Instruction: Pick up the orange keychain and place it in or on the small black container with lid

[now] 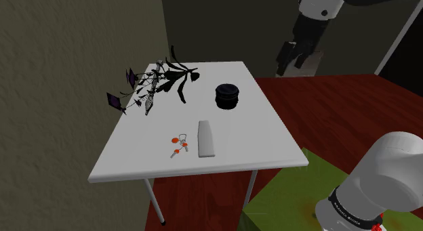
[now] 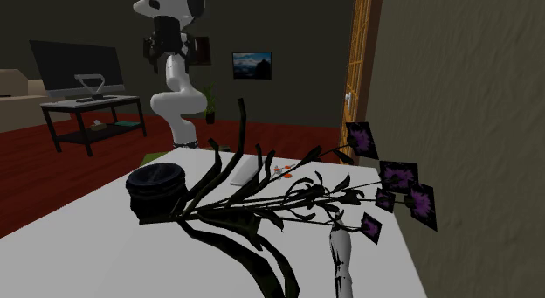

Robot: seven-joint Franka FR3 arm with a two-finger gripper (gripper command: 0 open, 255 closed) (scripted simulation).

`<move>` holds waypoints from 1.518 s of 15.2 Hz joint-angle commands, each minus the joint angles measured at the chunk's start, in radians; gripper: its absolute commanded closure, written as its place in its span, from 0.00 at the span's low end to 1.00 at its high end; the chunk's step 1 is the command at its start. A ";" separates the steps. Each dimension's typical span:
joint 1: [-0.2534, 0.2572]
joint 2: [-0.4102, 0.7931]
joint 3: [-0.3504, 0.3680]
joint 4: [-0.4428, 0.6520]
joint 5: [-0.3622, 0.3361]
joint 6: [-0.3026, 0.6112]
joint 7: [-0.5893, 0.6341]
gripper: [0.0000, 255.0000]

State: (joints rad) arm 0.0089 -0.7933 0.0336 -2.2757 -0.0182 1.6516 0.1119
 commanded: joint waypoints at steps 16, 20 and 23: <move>0.033 0.331 0.235 -0.042 0.095 0.336 0.304 0.00; 0.034 0.460 0.295 -0.003 0.086 0.416 0.391 0.00; 0.034 0.565 0.337 0.040 0.064 0.470 0.462 0.00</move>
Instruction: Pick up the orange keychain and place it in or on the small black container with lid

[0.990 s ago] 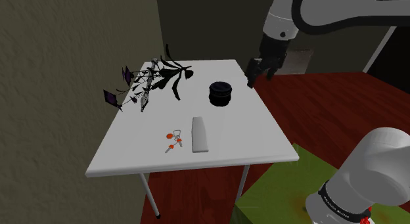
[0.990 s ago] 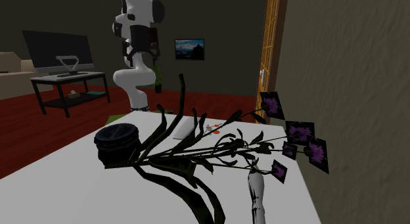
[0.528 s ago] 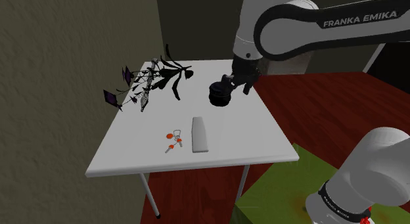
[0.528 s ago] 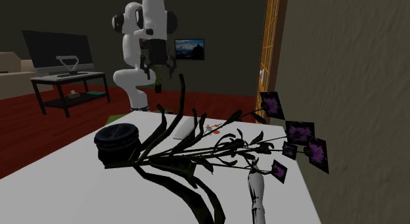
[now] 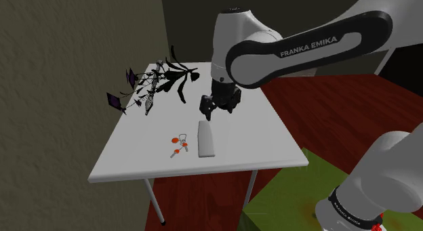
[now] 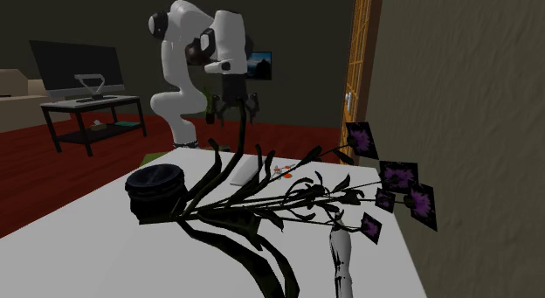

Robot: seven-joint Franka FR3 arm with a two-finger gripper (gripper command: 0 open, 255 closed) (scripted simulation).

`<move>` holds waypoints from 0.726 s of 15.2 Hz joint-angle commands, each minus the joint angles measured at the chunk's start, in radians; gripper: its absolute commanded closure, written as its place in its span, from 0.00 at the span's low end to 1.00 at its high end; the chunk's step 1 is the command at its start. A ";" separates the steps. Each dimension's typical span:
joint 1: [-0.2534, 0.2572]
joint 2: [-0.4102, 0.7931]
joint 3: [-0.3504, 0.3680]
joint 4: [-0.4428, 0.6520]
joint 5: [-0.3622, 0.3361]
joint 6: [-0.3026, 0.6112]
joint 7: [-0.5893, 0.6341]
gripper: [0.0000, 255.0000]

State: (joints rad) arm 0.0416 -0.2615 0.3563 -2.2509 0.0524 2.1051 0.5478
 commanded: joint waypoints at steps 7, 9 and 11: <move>0.020 0.303 0.083 0.161 -0.114 0.106 0.208 0.00; 0.036 0.385 0.090 0.215 -0.153 0.121 0.261 0.00; 0.057 0.466 0.090 0.275 -0.192 0.130 0.310 0.00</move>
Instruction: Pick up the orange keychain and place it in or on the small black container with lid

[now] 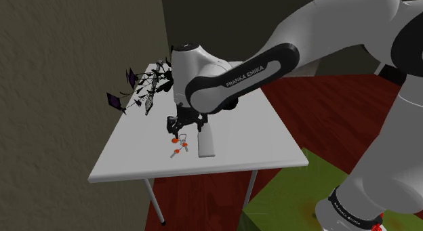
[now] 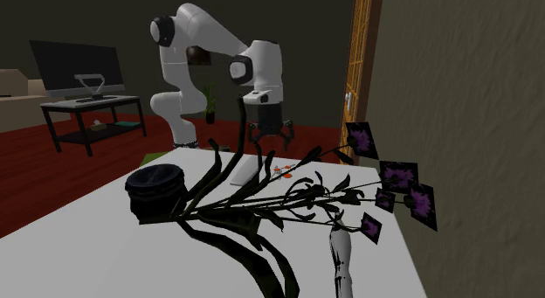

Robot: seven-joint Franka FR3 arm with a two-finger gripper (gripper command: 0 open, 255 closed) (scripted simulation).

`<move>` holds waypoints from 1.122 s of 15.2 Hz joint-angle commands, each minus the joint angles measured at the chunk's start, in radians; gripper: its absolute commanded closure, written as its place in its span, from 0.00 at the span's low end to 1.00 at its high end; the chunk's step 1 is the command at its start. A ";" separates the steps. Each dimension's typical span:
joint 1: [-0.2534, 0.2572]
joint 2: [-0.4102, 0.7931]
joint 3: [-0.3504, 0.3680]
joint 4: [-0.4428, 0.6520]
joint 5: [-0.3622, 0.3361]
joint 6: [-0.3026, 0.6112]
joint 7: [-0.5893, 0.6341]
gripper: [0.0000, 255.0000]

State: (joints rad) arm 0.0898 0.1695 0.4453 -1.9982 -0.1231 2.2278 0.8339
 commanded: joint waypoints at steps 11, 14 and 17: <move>0.036 0.143 -0.019 0.032 -0.077 0.091 0.075 0.00; 0.036 0.143 -0.019 0.032 -0.077 0.091 0.075 0.00; 0.036 0.143 -0.019 0.032 -0.077 0.091 0.074 0.00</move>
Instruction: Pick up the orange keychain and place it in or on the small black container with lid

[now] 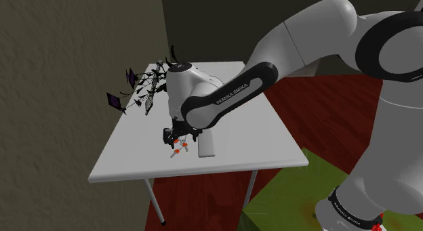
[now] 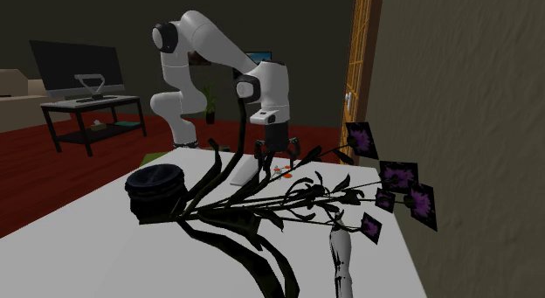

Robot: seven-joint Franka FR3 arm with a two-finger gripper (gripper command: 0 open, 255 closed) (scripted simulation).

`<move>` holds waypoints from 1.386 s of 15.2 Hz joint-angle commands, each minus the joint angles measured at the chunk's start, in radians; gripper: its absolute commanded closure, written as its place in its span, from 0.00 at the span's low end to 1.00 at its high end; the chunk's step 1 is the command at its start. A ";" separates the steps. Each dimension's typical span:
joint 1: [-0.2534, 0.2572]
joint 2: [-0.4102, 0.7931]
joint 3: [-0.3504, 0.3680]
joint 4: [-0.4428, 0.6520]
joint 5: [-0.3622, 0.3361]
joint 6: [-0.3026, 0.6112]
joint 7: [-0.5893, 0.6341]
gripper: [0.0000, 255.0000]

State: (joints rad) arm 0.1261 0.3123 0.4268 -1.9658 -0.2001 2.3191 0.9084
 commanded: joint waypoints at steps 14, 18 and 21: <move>-0.006 -0.030 0.008 0.018 0.020 -0.044 -0.014 1.00; -0.011 -0.057 0.015 0.039 0.039 -0.090 -0.027 1.00; -0.014 -0.076 0.019 0.058 0.051 -0.125 -0.036 1.00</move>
State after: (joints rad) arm 0.1133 0.2443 0.4438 -1.9110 -0.1537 2.2044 0.8755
